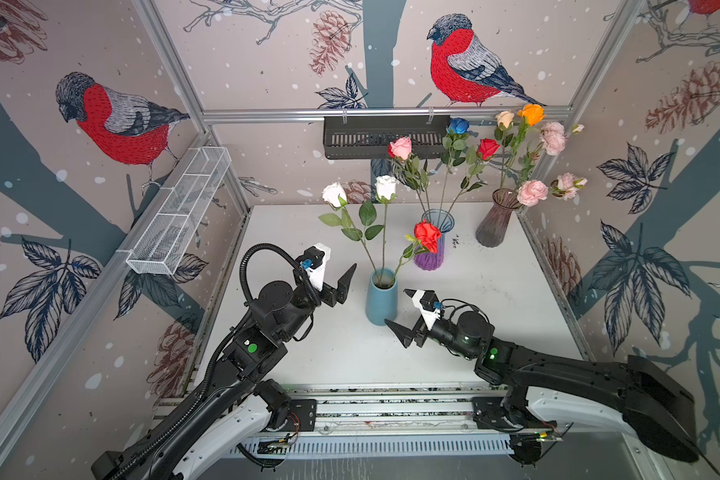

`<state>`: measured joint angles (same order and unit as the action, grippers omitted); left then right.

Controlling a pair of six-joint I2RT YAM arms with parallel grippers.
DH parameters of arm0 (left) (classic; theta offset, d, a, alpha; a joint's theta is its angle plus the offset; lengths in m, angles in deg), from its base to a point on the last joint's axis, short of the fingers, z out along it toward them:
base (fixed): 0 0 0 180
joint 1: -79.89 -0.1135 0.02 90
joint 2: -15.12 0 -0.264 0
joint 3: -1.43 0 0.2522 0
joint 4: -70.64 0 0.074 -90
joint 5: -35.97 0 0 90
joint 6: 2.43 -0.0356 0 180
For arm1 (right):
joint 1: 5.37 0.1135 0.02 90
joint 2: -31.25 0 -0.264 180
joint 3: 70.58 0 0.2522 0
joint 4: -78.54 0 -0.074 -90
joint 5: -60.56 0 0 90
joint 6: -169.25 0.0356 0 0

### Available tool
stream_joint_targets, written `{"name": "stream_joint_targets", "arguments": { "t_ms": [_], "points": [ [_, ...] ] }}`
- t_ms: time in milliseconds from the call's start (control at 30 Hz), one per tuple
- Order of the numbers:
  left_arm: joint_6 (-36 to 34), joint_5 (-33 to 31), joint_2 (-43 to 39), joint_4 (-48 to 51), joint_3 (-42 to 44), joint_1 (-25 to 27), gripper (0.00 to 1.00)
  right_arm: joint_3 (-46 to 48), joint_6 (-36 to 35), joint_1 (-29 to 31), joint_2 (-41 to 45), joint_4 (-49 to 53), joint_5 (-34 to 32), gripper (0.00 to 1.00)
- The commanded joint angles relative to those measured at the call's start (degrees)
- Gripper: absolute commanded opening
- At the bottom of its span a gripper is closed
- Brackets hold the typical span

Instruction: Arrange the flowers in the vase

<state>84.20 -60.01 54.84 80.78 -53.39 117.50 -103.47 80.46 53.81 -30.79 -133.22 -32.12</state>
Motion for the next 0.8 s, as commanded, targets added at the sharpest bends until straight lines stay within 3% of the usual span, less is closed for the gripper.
{"name": "stream_joint_targets", "arguments": {
  "t_ms": [0,133,600,767],
  "points": [
    [0.5,0.9,-0.3,-4.0,0.1,-0.8,0.85,-0.6,-3.2,0.3,-3.9,-11.6,-6.7,0.99],
    [1.7,2.8,-0.6,-4.4,0.2,-2.1,0.85,-3.4,-1.8,0.1,-9.5,-15.1,-9.4,1.0],
    [2.9,4.7,-2.1,-4.3,0.5,-3.8,0.85,-12.5,4.3,-3.7,-26.3,-18.2,-4.2,1.0],
    [2.4,4.6,-2.1,-3.9,0.2,-3.9,0.85,-13.3,4.0,-3.9,-29.3,-20.3,-3.0,0.93]
  ]
}}
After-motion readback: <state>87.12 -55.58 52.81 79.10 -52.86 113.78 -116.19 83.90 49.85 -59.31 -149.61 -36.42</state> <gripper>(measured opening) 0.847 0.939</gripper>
